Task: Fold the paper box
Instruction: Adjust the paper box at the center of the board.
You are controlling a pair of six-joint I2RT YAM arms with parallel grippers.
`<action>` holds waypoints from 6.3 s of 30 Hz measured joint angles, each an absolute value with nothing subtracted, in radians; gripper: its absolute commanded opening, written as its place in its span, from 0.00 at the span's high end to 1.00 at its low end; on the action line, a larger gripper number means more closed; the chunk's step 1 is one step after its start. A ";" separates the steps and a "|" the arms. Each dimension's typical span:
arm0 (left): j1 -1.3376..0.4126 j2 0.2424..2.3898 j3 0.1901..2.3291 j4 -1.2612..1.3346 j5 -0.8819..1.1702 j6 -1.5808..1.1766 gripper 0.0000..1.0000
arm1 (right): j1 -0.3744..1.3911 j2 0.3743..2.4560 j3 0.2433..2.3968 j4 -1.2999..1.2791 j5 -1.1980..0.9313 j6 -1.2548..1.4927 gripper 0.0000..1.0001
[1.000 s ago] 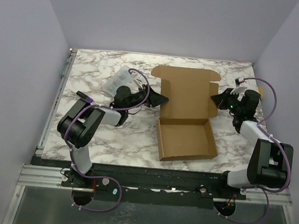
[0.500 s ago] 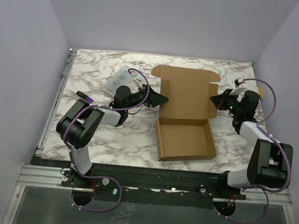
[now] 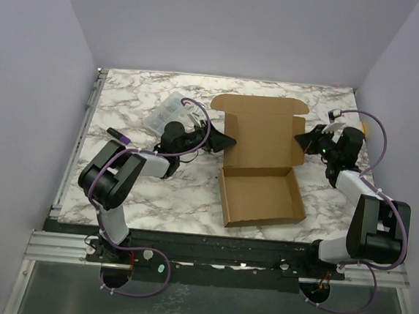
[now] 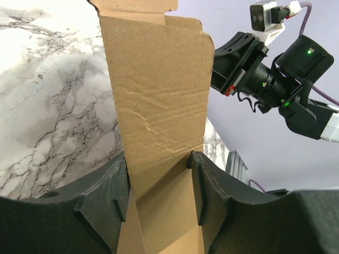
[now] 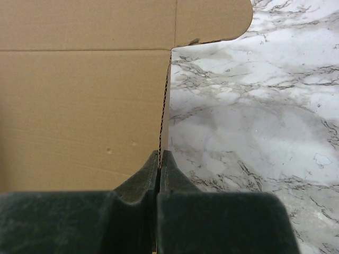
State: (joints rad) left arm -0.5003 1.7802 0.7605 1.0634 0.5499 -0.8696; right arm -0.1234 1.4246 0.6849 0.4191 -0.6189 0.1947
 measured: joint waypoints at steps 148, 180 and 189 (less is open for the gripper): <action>-0.432 1.606 0.671 1.200 0.847 -0.333 1.00 | -0.340 1.846 1.136 0.209 -1.179 -0.201 0.40; -0.436 1.617 0.663 1.363 0.878 -0.443 1.00 | -0.202 1.786 1.233 -0.556 -1.483 -0.943 0.35; -0.424 1.719 0.668 1.502 0.877 -0.590 1.00 | -0.201 1.809 1.342 -0.796 -1.454 -1.213 0.26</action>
State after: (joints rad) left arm -0.4240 1.7191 0.6678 1.5024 0.8772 -0.5903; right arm -0.2012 1.8091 1.3422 -0.7959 -1.4544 -1.2129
